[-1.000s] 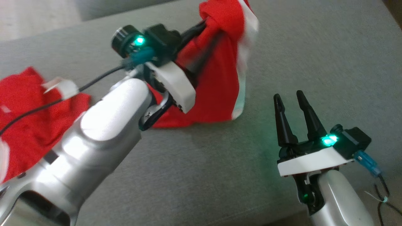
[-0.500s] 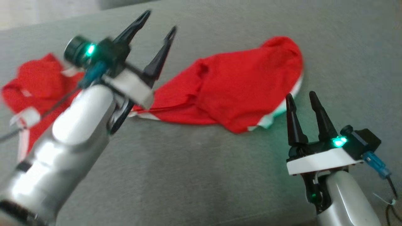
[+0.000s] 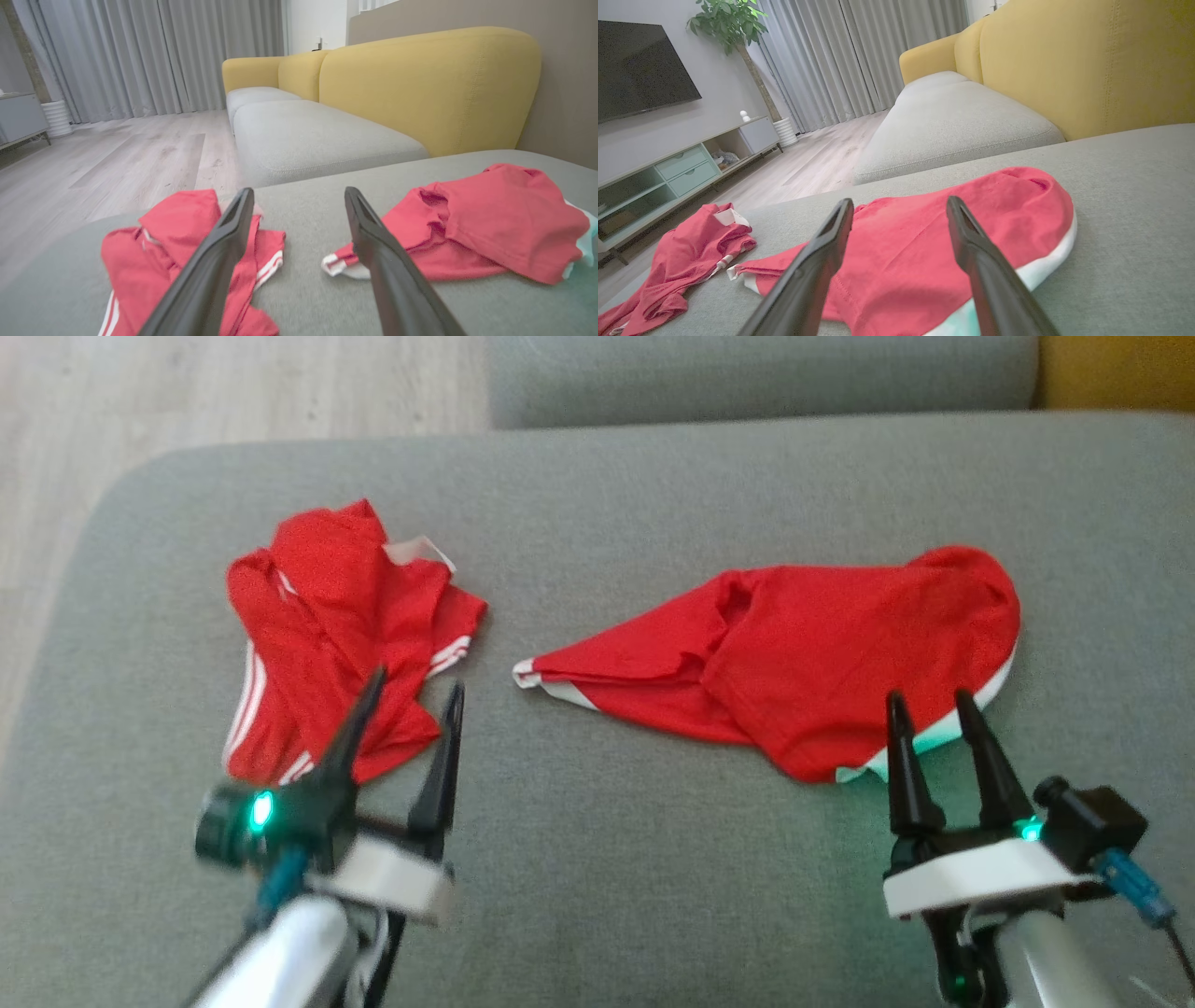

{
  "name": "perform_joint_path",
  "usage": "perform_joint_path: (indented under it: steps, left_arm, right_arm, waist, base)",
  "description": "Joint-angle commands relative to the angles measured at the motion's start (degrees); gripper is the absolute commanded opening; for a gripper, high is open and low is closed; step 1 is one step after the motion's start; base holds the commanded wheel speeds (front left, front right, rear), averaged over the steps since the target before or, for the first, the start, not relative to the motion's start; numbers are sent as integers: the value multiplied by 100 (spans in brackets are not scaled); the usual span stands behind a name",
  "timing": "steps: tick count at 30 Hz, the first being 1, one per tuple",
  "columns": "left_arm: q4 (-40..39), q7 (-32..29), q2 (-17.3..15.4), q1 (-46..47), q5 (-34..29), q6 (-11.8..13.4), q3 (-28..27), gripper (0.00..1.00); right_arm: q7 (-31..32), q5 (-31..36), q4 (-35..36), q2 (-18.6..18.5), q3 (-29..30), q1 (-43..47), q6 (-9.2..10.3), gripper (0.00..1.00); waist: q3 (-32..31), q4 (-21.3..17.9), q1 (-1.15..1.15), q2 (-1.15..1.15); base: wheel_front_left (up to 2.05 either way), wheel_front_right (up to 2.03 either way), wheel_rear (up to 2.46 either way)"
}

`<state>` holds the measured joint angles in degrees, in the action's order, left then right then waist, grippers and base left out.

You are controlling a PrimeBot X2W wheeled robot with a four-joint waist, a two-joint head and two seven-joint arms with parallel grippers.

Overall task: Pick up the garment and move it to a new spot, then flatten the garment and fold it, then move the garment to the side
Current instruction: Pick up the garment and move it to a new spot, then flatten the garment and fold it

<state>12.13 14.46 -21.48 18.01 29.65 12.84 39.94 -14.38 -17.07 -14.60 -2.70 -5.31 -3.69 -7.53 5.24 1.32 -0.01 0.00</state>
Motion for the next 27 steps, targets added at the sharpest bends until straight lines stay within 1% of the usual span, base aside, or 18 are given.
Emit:
perform_joint_path:
  steps: [1,4,6,9,13,15,18,22,23,25,27]
  left_arm:
    - [-221,52,-45,7,-110,45,-356,100]
    - [-330,52,158,-366,-274,10,-603,100]
    - [-348,53,247,-475,-401,-76,-715,100]
    - [-308,53,347,-488,-579,-219,-824,100]
    - [-225,53,445,-409,-738,-433,-935,100]
    - [-170,53,481,-364,-807,-542,-955,100]
    - [-88,53,545,-277,-903,-678,-985,100]
    - [-6,53,633,-199,-997,-799,-1057,100]
    - [-6,53,633,-199,-997,-799,-1057,100]
    - [34,53,672,-179,-1036,-847,-1094,100]
    - [71,53,711,-178,-1075,-885,-1126,100]
  right_arm:
    - [-62,29,135,-18,-166,-26,4,100]
    - [-62,126,113,-18,-156,17,4,100]
    - [-62,261,36,-18,151,-6,4,100]
    - [-62,241,-180,-18,571,-181,4,100]
    - [-62,96,-802,-18,1012,-593,4,100]
    - [-62,-117,-1269,-18,1124,-846,4,100]
    - [-62,-636,-2051,-18,1157,-1249,4,100]
    - [-62,-1336,-2905,-18,994,-1703,4,100]
    - [-62,-1336,-2905,-18,994,-1703,4,100]
    - [-62,-1711,-3157,-18,788,-1869,4,100]
    - [-62,-2004,-3223,-18,589,-1969,4,99]
  waist:
    - [-115,73,1,0]
    - [-167,73,1,0]
    - [-169,67,1,0]
    - [-110,89,1,0]
    - [23,139,1,0]
    - [113,181,1,0]
    - [234,245,1,0]
    - [353,325,1,0]
    - [353,325,1,0]
    - [396,352,1,0]
    - [417,364,1,0]
  base:
    - [0,0,0]
    - [0,0,0]
    - [0,0,0]
    - [0,0,0]
    - [0,0,0]
    - [0,0,0]
    - [0,0,0]
    - [0,0,0]
    - [0,0,0]
    - [0,0,0]
    - [0,0,0]
